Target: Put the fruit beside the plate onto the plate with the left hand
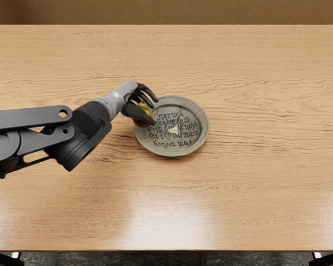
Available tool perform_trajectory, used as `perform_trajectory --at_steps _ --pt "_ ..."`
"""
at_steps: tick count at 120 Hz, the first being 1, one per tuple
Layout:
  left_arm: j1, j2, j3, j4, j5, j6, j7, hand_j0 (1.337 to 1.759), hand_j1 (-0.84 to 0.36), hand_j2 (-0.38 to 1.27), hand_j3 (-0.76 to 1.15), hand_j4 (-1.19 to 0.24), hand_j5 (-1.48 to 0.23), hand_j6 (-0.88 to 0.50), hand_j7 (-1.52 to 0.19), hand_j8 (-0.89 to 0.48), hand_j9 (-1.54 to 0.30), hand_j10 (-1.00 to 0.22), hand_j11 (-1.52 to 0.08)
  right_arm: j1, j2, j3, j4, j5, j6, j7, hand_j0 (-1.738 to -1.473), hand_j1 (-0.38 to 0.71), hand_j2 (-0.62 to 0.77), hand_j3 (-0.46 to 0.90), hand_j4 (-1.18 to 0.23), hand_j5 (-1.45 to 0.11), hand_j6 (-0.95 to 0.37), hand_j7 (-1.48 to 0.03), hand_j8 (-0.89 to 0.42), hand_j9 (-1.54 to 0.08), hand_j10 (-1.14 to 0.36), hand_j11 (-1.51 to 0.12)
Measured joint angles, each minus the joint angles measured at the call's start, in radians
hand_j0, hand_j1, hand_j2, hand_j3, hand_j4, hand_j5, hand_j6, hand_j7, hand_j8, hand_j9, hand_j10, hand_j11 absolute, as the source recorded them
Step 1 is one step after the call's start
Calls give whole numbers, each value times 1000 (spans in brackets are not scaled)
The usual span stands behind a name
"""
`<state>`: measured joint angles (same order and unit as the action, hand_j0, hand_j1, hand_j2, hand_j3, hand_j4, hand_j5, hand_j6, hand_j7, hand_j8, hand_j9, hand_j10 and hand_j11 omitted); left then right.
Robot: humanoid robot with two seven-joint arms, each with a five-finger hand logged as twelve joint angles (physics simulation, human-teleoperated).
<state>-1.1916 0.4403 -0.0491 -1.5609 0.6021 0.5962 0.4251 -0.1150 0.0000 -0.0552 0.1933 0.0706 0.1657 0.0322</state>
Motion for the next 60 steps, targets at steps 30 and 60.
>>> perform_trajectory --at_steps 30,60 --pt "-6 -63 6 33 -1 0 -1 1657 -349 441 0 -684 -902 -684 -902 -531 -905 -495 -898 0 0 0 0 0 0 0 -1658 -339 -2 0 -8 -10 -8 -10 -8 -10 -8 -10" --pt "14 -112 13 72 1 0 -2 1657 -345 420 0 -687 -898 -687 -898 -526 -902 -493 -898 0 0 0 0 0 0 0 -1658 -339 -2 0 -8 -10 -8 -10 -8 -10 -8 -10"
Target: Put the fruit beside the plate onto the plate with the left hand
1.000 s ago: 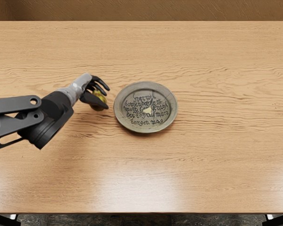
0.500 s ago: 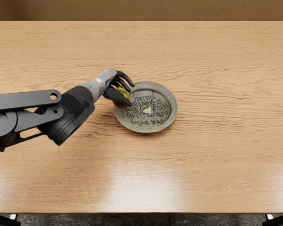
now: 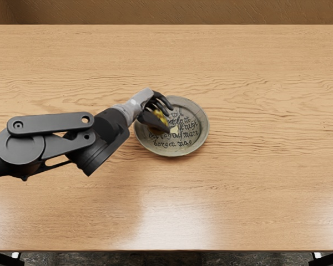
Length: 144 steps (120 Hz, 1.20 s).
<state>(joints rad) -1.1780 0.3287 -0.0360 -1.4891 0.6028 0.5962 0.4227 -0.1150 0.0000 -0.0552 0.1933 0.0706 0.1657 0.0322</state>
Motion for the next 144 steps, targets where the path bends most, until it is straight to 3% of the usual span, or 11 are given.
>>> perform_trajectory --at_steps 50,83,102,112,121,128,144 --pt "34 -28 7 31 6 0 -5 1658 -372 453 0 -663 -853 -663 -853 -547 -859 -486 -857 0 0 0 0 0 0 0 -1658 -339 -2 0 -8 -10 -8 -10 -8 -10 -8 -10" --pt "0 -19 4 33 5 0 -8 1658 62 138 0 -257 -332 -257 -332 -227 -333 -210 -333 0 0 0 0 0 0 0 -1658 -339 -2 0 -8 -10 -8 -10 -8 -10 -8 -10" --pt "-47 57 -44 26 -16 -1 -7 1658 210 65 0 -124 -161 -125 -160 -111 -161 -103 -161 0 0 0 0 0 0 0 -1658 -339 -2 0 -8 -10 -8 -10 -8 -10 -8 -10" --pt "-44 143 -89 -3 -71 -47 -7 1658 252 44 0 -86 -111 -86 -111 -77 -112 -72 -112 0 0 0 0 0 0 0 -1658 -339 -2 0 -8 -10 -8 -10 -8 -10 -8 -10" --pt "-31 238 -138 -25 -174 -178 -7 1658 278 32 0 -63 -81 -63 -81 -57 -82 -53 -81 0 0 0 0 0 0 0 -1658 -340 -2 0 -8 -10 -8 -10 -8 -10 -8 -10" --pt "-14 367 -177 -39 -299 -309 -7 1658 293 24 0 -50 -65 -50 -65 -46 -65 -43 -65 0 0 0 0 0 0 0 -1658 -340 -2 0 -8 -10 -8 -10 -8 -10 -8 -10" --pt "106 649 -276 -52 -535 -714 -8 1658 314 14 0 -31 -41 -32 -41 -29 -41 -28 -41 0 0 0 0 0 0 0 -1658 -340 -2 0 -8 -10 -8 -10 -8 -10 -8 -10"
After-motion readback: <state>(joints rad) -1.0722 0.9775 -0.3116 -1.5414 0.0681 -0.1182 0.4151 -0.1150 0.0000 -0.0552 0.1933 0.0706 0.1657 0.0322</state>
